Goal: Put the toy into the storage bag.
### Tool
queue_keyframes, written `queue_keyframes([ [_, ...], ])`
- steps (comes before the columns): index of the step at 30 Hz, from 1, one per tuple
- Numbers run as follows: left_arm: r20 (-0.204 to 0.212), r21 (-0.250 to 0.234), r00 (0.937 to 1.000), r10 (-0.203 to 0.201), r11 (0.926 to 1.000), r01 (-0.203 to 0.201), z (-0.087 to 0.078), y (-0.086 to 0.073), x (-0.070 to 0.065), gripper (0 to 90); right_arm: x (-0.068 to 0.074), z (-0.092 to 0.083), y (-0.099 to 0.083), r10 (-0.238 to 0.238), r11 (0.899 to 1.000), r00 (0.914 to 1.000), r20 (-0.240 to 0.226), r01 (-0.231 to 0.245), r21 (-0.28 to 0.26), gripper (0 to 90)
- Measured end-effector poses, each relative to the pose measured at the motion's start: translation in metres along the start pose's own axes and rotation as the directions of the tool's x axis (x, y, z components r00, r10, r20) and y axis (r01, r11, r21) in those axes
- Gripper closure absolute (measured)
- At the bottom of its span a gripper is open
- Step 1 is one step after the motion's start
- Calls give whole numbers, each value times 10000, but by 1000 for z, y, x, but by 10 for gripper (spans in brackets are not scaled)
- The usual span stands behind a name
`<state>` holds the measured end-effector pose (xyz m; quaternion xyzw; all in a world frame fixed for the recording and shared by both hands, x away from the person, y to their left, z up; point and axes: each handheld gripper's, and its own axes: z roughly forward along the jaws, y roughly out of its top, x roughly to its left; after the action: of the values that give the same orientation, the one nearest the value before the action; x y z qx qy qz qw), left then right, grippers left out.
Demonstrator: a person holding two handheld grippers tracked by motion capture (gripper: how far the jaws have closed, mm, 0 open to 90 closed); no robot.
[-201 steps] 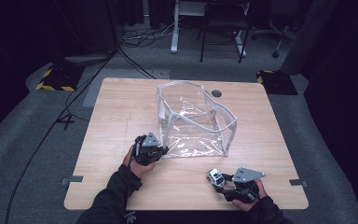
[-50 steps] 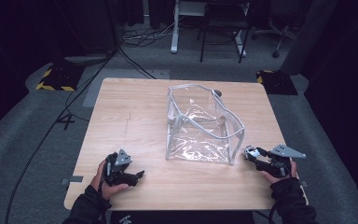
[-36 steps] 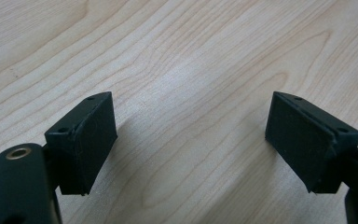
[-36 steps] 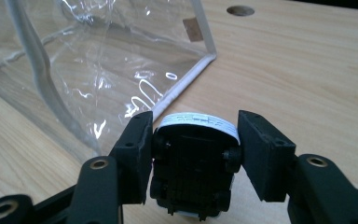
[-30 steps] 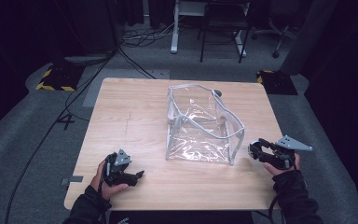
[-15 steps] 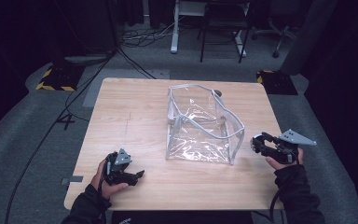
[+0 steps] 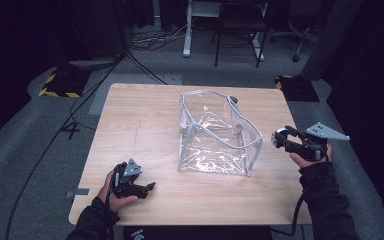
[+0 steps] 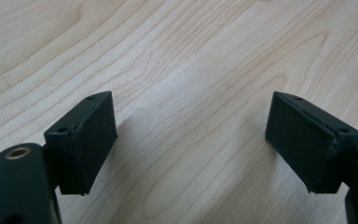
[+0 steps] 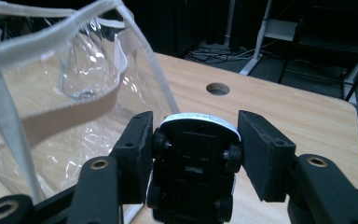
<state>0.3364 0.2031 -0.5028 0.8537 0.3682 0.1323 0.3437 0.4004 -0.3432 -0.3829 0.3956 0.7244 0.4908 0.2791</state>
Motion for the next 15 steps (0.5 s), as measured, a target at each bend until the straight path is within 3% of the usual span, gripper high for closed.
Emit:
queue_keyframes([
  [15, -41, 78, 9999, 102, 9999, -102, 0, 1, 1, 163, 0, 0, 54, -521, 9978, 9985, -153, 514, -408, 479],
])
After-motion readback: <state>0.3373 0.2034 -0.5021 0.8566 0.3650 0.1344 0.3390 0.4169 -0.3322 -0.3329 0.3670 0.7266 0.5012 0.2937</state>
